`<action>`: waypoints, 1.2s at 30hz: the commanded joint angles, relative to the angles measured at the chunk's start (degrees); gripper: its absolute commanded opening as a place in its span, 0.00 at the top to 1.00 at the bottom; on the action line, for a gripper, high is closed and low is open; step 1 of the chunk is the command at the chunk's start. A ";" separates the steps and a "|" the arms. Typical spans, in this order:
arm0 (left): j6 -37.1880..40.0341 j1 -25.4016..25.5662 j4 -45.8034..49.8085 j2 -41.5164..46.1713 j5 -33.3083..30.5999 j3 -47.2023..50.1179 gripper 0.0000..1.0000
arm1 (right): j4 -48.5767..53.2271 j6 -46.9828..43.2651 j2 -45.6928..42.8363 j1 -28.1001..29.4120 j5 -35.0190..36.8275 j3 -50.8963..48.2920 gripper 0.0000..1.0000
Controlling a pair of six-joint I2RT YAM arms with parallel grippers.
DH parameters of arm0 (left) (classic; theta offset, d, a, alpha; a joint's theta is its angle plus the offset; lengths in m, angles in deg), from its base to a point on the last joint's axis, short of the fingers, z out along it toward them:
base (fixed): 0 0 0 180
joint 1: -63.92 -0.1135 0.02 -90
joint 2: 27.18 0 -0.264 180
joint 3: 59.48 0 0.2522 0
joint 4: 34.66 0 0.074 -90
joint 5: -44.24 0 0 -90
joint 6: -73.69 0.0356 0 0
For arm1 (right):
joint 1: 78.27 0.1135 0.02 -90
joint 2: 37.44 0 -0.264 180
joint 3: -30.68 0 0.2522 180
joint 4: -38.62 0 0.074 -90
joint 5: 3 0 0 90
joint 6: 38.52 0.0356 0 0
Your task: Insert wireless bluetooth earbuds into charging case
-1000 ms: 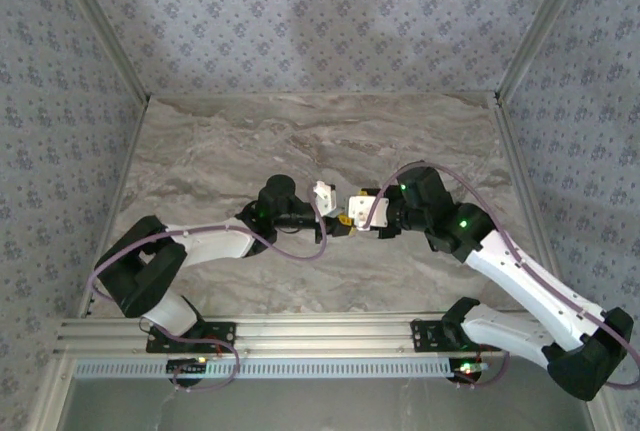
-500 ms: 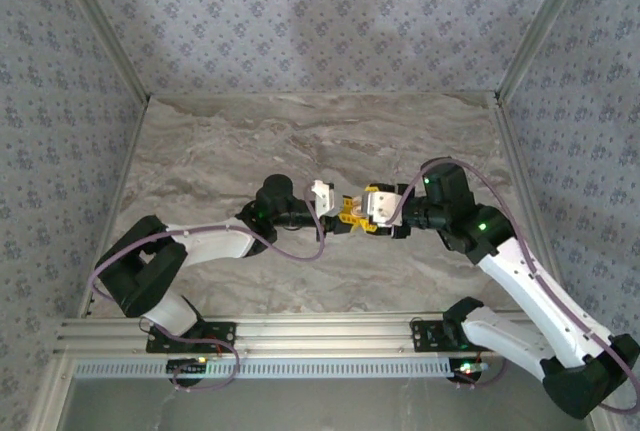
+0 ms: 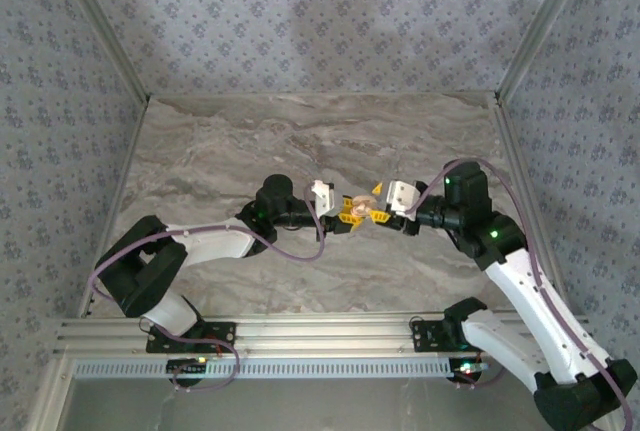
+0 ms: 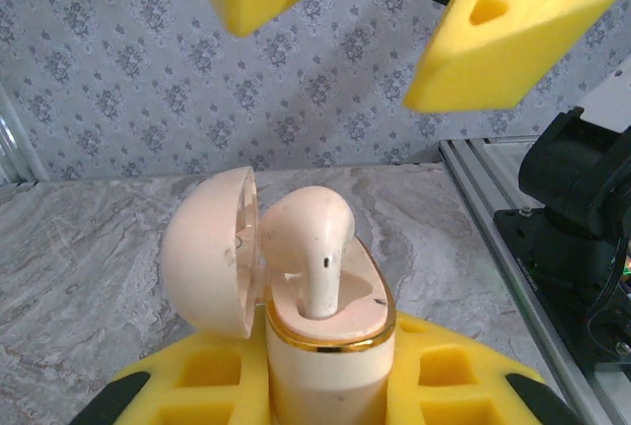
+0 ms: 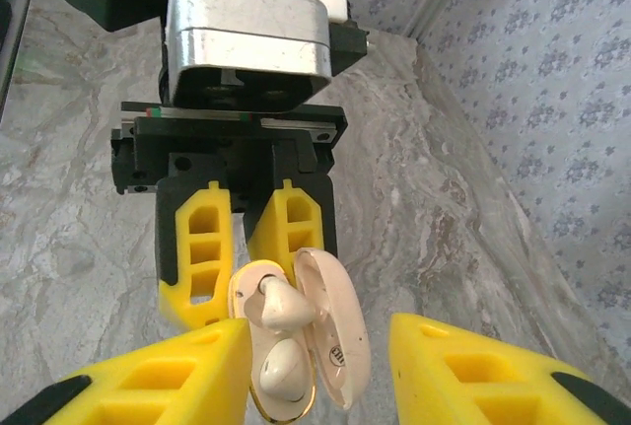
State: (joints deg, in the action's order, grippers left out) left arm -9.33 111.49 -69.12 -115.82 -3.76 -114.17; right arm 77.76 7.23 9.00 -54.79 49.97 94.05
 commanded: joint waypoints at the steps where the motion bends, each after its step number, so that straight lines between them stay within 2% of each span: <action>1: 0.85 -0.44 -1.87 0.35 0.57 -0.73 0.87 | -2.43 2.73 -2.97 -0.22 -1.99 -2.04 0.60; 10: 0.97 -0.46 -1.44 0.63 0.72 -0.83 0.87 | -4.72 0.11 -3.35 0.33 -2.87 -5.14 0.72; 36: 1.30 -0.37 -0.66 1.31 0.80 -1.11 0.88 | -2.92 -4.55 2.23 3.81 -0.22 -4.24 0.83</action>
State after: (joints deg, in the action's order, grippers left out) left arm -9.02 111.49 -68.73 -115.79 -3.76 -114.17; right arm 73.22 4.19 10.77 -51.69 48.85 89.26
